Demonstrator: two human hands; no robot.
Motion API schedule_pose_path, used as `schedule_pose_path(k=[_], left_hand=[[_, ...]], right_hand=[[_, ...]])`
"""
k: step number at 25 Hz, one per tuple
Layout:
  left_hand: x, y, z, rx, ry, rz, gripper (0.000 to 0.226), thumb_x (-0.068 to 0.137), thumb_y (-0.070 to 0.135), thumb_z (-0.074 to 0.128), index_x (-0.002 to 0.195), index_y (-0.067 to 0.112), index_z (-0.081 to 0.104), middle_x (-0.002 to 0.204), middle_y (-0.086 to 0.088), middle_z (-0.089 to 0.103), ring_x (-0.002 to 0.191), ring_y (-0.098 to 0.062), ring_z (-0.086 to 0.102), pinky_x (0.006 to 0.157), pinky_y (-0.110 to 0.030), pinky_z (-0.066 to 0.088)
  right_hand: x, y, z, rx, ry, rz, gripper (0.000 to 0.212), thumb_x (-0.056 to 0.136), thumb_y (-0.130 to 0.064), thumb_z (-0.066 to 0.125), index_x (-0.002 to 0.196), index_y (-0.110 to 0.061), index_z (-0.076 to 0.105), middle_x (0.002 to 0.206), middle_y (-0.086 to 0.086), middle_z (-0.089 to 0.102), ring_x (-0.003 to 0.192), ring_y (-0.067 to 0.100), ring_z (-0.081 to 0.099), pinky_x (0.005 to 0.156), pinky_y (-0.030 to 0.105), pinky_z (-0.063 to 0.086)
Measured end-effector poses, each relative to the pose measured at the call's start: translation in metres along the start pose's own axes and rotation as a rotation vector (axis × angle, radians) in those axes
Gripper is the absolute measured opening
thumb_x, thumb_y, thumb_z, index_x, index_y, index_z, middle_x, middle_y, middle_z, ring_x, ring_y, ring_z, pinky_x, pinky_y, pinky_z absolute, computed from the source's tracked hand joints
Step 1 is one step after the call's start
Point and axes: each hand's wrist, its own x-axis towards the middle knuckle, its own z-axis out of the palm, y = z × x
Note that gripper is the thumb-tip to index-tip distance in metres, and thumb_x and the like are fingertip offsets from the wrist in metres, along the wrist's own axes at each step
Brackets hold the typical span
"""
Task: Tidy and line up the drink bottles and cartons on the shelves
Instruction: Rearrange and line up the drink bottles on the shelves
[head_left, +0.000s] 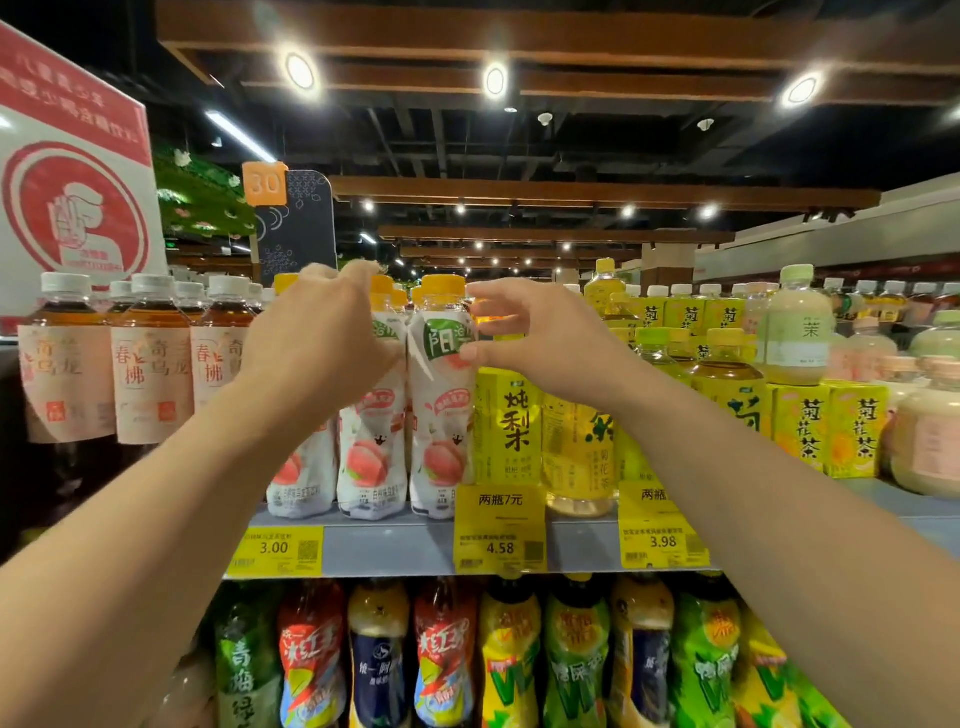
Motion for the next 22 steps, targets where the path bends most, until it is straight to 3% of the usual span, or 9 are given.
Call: schedule_pose_path(k=[3,7,10,15,18,22], left_hand=[[-0.020,0.022,-0.007,-0.083,0.211,0.075,0.051,0.088,0.039,0.064,0.134,0.020,0.050,0.132,-0.010,0.051,0.113,-0.030,0.054,0.076,-0.041,0.049],[-0.038,0.057,-0.005,-0.258,0.126,0.287,0.044,0.090,0.045,0.059,0.128,0.022,0.057,0.128,-0.001,0.055,0.106,-0.020,0.056,0.081,-0.036,0.052],[-0.043,0.078,0.003,-0.317,0.072,0.378,0.047,0.090,0.048,0.059,0.129,0.022,0.059,0.127,0.003,0.057,0.108,-0.018,0.056,0.084,-0.038,0.053],[-0.044,0.103,0.019,-0.400,-0.021,0.371,0.053,0.089,0.051,0.059,0.136,0.025,0.053,0.135,0.005,0.052,0.117,-0.016,0.053,0.084,-0.033,0.049],[-0.043,0.120,0.028,-0.391,-0.042,0.362,0.058,0.089,0.052,0.060,0.140,0.028,0.048,0.140,0.004,0.048,0.124,-0.018,0.048,0.086,-0.035,0.047],[-0.031,0.140,0.041,-0.208,-0.054,0.271,0.066,0.088,0.054,0.060,0.143,0.024,0.041,0.144,-0.003,0.045,0.132,-0.026,0.041,0.090,-0.044,0.049]], right_hand=[[-0.012,0.001,-0.016,0.020,0.019,0.023,0.046,0.080,-0.034,0.077,0.124,-0.029,0.063,0.114,-0.018,0.066,0.098,-0.002,0.064,0.089,0.031,0.054],[-0.037,0.008,-0.039,-0.082,0.120,0.122,0.036,0.082,-0.039,0.075,0.116,-0.031,0.068,0.104,-0.018,0.069,0.092,-0.004,0.063,0.077,0.023,0.052],[-0.058,0.016,-0.066,-0.126,0.218,0.227,0.029,0.082,-0.040,0.075,0.110,-0.032,0.070,0.095,-0.018,0.069,0.089,0.000,0.064,0.078,0.029,0.053],[-0.086,0.034,-0.098,-0.181,0.263,0.333,0.028,0.081,-0.039,0.076,0.108,-0.030,0.070,0.095,-0.014,0.070,0.088,0.004,0.066,0.081,0.039,0.057],[-0.097,0.051,-0.115,-0.219,0.281,0.348,0.028,0.082,-0.039,0.076,0.108,-0.031,0.070,0.096,-0.015,0.069,0.088,0.001,0.064,0.074,0.030,0.055],[-0.100,0.078,-0.133,-0.246,0.282,0.326,0.027,0.083,-0.039,0.074,0.108,-0.032,0.069,0.098,-0.015,0.068,0.089,-0.003,0.062,0.070,0.023,0.051]])
